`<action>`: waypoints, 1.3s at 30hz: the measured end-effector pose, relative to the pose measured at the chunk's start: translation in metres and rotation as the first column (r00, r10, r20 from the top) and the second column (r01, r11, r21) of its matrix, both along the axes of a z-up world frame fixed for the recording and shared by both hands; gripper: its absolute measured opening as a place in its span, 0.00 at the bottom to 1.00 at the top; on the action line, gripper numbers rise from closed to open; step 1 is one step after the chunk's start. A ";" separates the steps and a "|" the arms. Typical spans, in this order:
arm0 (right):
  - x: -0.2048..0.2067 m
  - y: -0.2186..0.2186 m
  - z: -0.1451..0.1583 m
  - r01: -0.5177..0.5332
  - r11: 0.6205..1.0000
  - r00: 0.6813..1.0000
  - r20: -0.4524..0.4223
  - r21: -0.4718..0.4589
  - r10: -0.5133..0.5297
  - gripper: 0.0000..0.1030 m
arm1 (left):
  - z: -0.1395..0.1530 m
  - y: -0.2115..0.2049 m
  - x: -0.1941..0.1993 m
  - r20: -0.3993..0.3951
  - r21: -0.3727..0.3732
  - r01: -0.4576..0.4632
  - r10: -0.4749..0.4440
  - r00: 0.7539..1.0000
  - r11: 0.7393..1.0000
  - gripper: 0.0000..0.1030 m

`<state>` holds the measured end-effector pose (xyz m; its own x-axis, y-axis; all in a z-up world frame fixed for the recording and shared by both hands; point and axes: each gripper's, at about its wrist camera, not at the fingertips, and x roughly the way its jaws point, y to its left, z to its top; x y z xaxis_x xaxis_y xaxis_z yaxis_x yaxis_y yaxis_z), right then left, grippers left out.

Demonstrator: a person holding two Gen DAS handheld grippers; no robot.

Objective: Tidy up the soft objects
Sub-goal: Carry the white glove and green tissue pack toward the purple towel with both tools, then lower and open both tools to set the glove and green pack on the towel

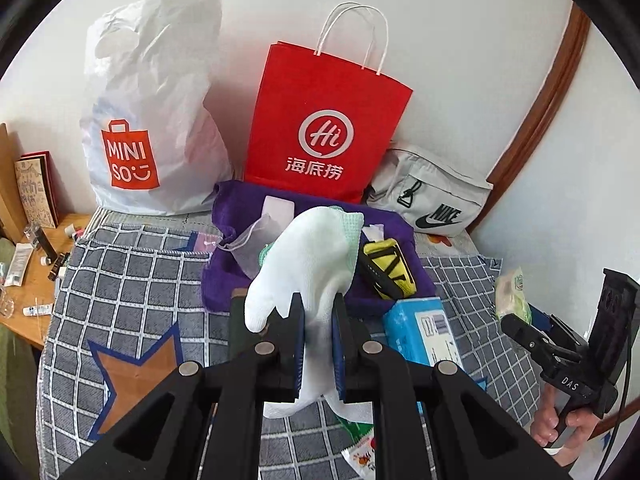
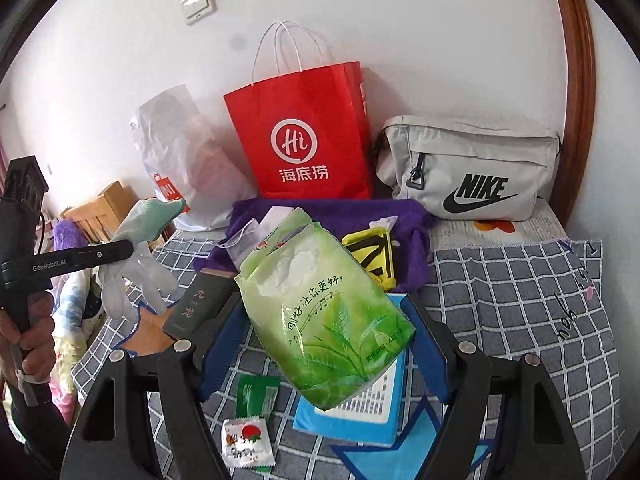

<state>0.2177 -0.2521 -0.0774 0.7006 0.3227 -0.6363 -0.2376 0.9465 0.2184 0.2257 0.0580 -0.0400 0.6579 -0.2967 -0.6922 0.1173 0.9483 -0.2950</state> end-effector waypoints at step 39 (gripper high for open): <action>0.204 0.063 -0.089 -0.148 0.988 0.968 -0.200 0.036 0.152 0.74 | -0.093 -0.017 0.178 -0.175 0.044 0.012 -0.004 0.985 0.999 0.11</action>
<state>0.4212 -0.1892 -0.1666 0.5011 0.4285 -0.7519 -0.3253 0.8984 0.2952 0.4041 0.0413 -0.1327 0.5231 -0.2678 -0.8091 0.0751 0.9601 -0.2692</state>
